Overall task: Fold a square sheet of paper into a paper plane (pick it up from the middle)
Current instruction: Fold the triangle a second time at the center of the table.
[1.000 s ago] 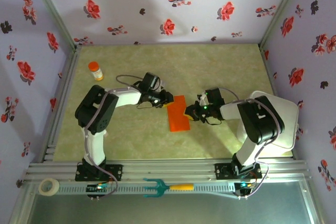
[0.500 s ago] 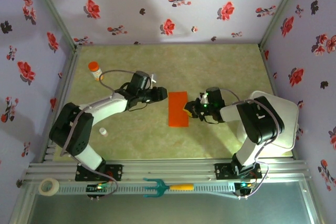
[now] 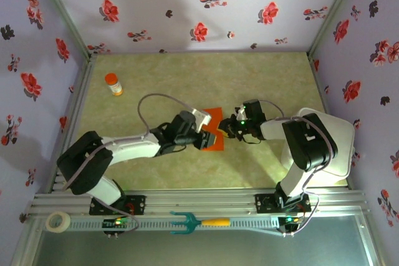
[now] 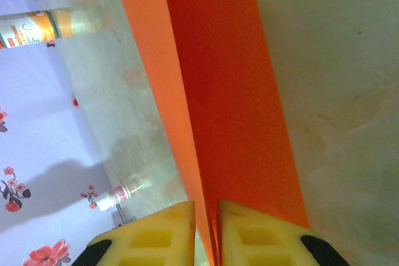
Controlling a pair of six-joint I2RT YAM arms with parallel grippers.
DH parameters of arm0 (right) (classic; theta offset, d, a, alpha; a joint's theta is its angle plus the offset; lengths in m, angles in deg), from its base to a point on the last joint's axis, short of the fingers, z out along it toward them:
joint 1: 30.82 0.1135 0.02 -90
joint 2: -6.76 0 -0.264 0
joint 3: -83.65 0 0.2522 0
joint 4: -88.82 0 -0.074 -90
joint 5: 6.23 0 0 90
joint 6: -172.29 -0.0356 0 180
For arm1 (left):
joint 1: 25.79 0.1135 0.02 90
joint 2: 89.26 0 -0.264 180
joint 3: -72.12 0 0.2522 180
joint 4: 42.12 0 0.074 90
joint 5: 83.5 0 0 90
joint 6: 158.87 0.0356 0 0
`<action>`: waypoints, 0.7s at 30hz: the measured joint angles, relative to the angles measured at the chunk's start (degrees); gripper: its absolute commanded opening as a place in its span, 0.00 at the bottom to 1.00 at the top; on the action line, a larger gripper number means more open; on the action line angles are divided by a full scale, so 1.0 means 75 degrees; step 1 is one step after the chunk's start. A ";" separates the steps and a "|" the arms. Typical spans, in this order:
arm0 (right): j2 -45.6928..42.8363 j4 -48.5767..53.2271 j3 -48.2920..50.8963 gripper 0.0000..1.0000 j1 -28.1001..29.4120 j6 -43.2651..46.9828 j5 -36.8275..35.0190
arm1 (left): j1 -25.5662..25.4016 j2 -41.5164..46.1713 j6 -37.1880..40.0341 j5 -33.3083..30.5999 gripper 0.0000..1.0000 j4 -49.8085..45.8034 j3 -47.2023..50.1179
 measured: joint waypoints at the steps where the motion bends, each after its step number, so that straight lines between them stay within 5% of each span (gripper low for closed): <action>1: 0.0000 0.0041 -0.0009 0.18 0.0000 0.0020 0.0009 | -0.0233 -0.0009 0.0268 -0.0198 0.52 0.0038 0.0041; 10: 0.0003 0.0111 -0.0082 0.19 0.0000 0.0047 0.0061 | -0.1769 -0.0775 0.2474 -0.2372 0.59 0.0289 -0.0201; 21: 0.0003 0.0108 -0.0082 0.20 0.0000 0.0044 0.0114 | -0.2110 -0.1673 0.3523 -0.4092 0.60 0.0119 -0.0851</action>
